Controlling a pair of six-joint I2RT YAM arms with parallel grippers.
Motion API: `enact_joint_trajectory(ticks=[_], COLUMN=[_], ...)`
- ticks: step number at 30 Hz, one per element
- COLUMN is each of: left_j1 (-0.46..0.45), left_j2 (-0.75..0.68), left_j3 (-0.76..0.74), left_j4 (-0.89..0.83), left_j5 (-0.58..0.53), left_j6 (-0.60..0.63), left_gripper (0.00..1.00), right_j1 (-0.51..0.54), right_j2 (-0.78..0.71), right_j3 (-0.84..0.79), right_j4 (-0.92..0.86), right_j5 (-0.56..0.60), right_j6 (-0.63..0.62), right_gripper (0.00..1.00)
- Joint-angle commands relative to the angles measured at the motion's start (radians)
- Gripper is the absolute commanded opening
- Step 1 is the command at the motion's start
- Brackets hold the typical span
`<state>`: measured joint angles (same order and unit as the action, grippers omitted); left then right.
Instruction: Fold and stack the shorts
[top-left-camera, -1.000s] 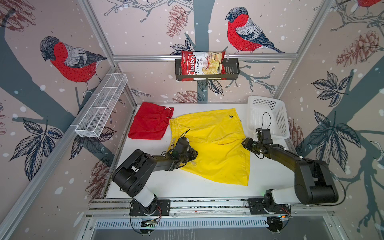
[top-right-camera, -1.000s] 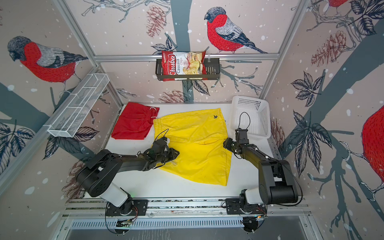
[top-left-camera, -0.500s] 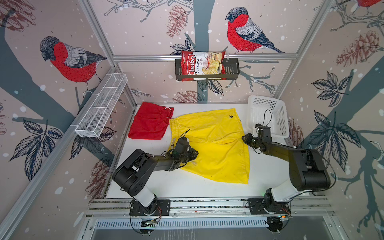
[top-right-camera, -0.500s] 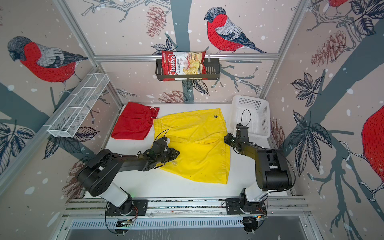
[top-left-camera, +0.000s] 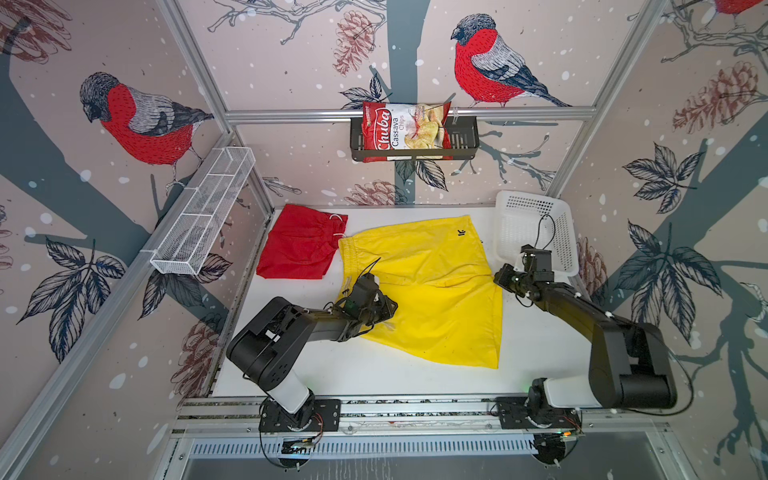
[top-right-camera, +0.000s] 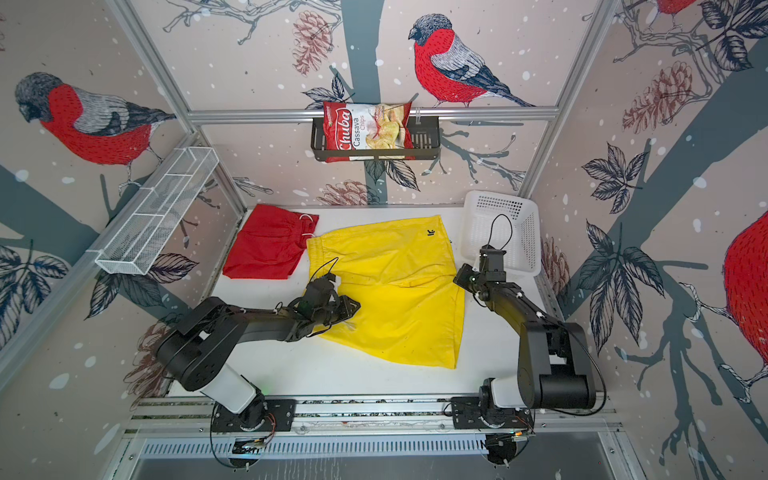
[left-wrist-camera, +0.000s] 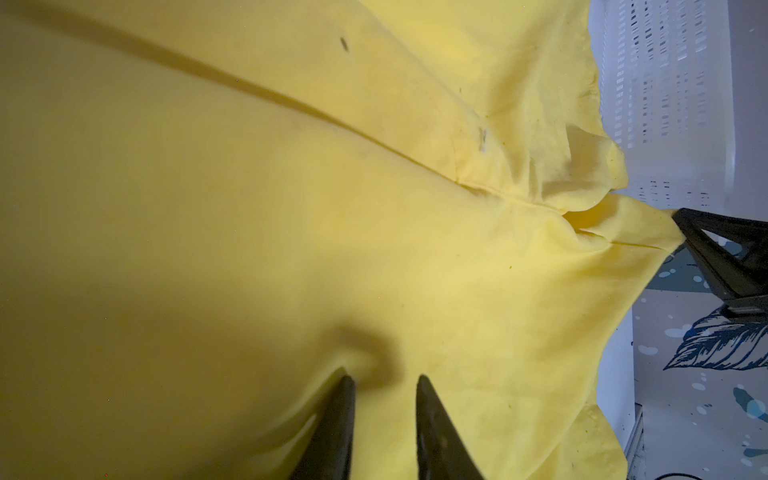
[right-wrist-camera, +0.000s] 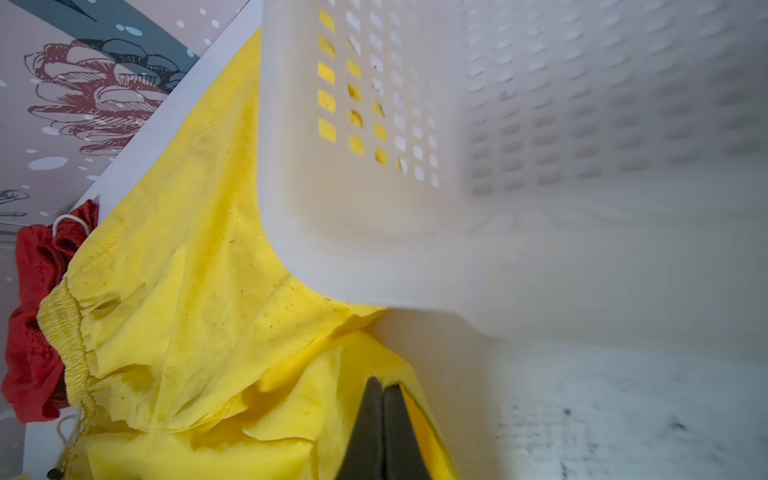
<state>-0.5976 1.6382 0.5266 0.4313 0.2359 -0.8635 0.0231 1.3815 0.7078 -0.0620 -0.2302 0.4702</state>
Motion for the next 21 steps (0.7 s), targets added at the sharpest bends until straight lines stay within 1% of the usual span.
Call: enact_joint_trajectory(ticks=[1,5,8,9,10,12,13,14,17,20,21], left_j1=[0.0,-0.001,-0.001,-0.001,-0.001,-0.001,0.0,-0.001,-0.001,-0.001,-0.001], left_j2=[0.018,0.014,0.003,-0.004,-0.013,-0.037,-0.054,-0.071,-0.157,-0.286,-0.339], left_j3=[-0.018,-0.025,-0.027,-0.027,-0.024,-0.014,-0.004,0.006,0.029,0.053,0.066], left_j4=[-0.212,-0.21,-0.213,-0.213,-0.211,-0.208,-0.211,-0.216,-0.241,-0.312,-0.353], left_j5=[-0.015,-0.014,-0.012,-0.009,-0.003,0.017,0.028,0.035,0.042,0.0,-0.035], left_j6=[0.003,0.003,0.002,0.0,-0.002,-0.003,-0.003,-0.003,-0.005,0.007,0.022], left_gripper=[0.27,0.27,0.28,0.31,0.36,0.47,0.51,0.53,0.58,0.59,0.6], right_j1=[-0.032,-0.046,-0.038,-0.033,-0.028,-0.011,0.001,0.012,0.028,0.044,0.059], right_j2=[-0.026,0.023,0.075,0.088,0.091,0.083,0.069,0.055,-0.006,-0.087,-0.121], right_j3=[0.013,0.024,0.016,0.015,0.012,0.012,0.016,0.022,0.037,0.037,0.038], right_j4=[-0.142,-0.179,-0.153,-0.141,-0.128,-0.114,-0.119,-0.128,-0.184,-0.27,-0.314], right_j5=[0.1,0.161,0.161,0.152,0.136,0.122,0.132,0.147,0.199,0.254,0.283], right_j6=[-0.047,-0.035,-0.019,-0.015,-0.01,-0.001,0.005,0.007,0.02,0.041,0.054], right_gripper=[0.0,0.01,0.03,0.04,0.07,0.16,0.21,0.24,0.38,0.5,0.53])
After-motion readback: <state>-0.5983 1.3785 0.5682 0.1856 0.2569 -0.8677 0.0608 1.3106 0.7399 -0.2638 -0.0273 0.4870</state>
